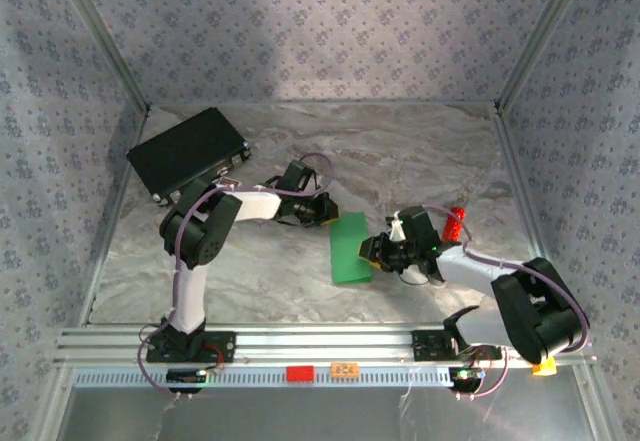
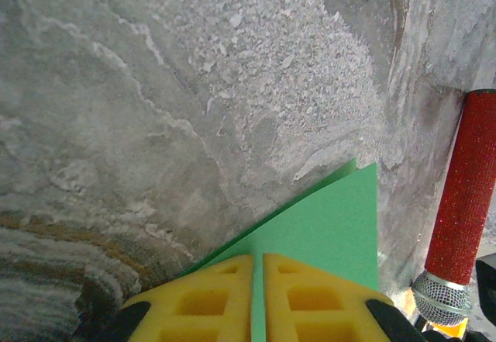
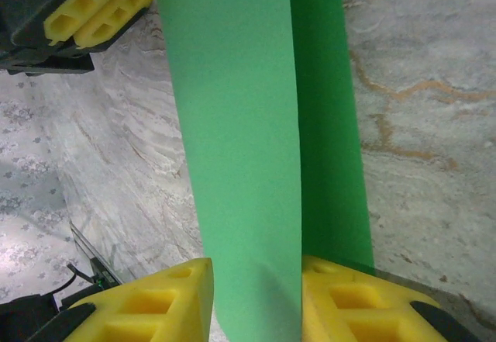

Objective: Fold a paper plane with a square sheet of paper (pick it up from the middle)
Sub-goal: Fold the triangle a second time at the center of the table.

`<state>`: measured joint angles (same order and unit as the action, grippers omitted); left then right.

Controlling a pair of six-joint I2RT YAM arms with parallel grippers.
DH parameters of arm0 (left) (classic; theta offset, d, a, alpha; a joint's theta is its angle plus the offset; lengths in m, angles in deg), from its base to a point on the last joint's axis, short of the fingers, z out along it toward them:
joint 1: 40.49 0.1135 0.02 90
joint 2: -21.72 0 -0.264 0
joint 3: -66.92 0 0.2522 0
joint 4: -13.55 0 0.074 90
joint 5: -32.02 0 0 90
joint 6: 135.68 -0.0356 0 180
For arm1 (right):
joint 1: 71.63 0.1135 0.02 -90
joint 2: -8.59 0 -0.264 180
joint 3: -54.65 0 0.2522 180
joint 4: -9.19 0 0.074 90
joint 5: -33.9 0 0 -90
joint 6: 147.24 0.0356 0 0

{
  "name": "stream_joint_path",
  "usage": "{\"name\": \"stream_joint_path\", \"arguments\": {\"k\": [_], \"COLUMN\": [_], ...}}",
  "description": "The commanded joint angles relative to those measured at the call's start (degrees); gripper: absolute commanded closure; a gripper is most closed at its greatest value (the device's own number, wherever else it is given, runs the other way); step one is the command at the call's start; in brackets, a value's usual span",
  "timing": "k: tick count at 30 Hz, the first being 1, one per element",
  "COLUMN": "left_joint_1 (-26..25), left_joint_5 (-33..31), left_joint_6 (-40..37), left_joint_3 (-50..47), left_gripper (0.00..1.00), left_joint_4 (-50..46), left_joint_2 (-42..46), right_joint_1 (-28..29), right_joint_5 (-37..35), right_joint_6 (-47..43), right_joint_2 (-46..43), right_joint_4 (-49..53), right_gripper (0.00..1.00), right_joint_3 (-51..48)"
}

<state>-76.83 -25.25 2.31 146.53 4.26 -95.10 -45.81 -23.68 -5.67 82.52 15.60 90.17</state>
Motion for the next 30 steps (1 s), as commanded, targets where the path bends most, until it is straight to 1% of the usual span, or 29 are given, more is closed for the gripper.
{"name": "stream_joint_path", "arguments": {"k": [1,7,11,15,17,18,23,26,30], "left_joint_1": [-1.2,-1.3,-1.4,-1.5,-1.6,-1.5,-2.0,-2.0,-2.0], "left_joint_5": [0.4,0.7,1.6,1.3,0.9,0.7,-4.3,-8.2,-11.9], "left_joint_6": [-1.0,-1.0,-1.4,-2.5,-2.6,-2.8,-6.1,-7.8,-8.8], "left_joint_3": [0.3,0.5,0.9,1.6,1.3,1.2,-0.3,-2.5,-6.6], "left_gripper": [0.88,0.85,0.81,0.73,0.65,0.63,0.48,0.45,0.44], "left_joint_4": [-3.9,-3.8,-3.4,-4.4,-4.2,-4.2,-6.8,-7.9,-7.2], "left_joint_2": [-2.3,-1.8,-0.7,0.9,2.7,3.8,11.2,15.4,20.6], "right_joint_1": [-0.6,-0.8,-0.8,-0.7,-0.7,-0.7,-0.5,0.1,0.3], "right_joint_5": [1.1,1.1,1.1,0.7,0.7,0.7,0.2,-0.1,-0.6], "right_joint_6": [-0.8,-0.8,-0.7,-0.3,0.3,0.6,3.1,4.1,5.3], "right_joint_2": [0.6,1.3,2.0,2.3,2.4,2.5,3.8,5.1,7.0], "right_joint_4": [-1.0,-1.2,-1.4,-1.7,-2.2,-2.5,-5.7,-7.4,-9.4], "right_gripper": [0.68,0.73,0.80,0.86,0.90,0.92,0.96,0.96,0.96], "right_joint_3": [-1.1,-1.5,-1.5,-1.6,-1.7,-1.7,-1.3,-0.6,-0.1]}}
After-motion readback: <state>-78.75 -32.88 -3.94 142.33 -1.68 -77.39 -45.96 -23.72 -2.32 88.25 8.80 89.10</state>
